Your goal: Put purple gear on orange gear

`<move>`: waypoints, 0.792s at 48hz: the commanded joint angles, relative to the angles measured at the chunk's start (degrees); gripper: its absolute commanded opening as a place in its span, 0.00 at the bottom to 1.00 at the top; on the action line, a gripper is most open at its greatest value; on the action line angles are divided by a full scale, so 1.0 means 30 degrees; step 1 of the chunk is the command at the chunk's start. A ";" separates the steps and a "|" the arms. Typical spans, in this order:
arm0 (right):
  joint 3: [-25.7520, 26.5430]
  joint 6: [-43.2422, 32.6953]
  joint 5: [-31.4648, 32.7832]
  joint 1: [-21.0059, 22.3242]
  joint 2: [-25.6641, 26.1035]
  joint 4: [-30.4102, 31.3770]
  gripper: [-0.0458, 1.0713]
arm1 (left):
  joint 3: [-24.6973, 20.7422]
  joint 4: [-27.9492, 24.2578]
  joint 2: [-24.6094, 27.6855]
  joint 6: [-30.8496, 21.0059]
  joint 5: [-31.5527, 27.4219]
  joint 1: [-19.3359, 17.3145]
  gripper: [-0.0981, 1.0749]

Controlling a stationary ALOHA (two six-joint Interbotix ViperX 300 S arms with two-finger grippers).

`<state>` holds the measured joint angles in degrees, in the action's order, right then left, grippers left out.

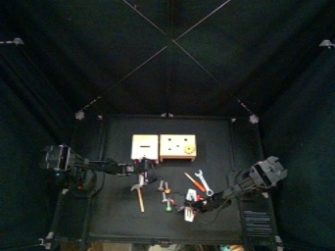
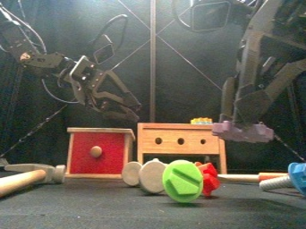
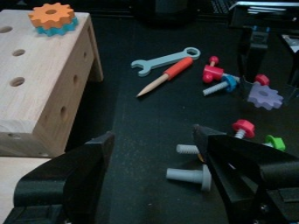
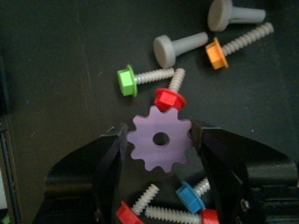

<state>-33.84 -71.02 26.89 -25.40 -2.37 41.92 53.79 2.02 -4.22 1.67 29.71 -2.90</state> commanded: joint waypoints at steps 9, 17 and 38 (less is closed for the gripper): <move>0.0527 0.0000 0.0937 0.1670 0.2256 0.0703 0.68 | -0.0264 0.0000 -0.0117 0.0000 0.0088 0.0000 0.96; 0.0557 -0.0059 0.2549 0.2988 0.3809 0.1084 0.68 | -0.0322 0.0029 -0.0146 0.0000 0.0088 -0.0029 0.96; 0.0615 -0.0029 0.5918 0.8086 0.7383 -0.1553 0.68 | -0.0205 -0.0059 -0.0176 0.0029 0.0088 -0.0059 0.96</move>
<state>-33.31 -71.28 44.38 -3.43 17.40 38.14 53.79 2.11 -4.22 1.67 29.71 -2.90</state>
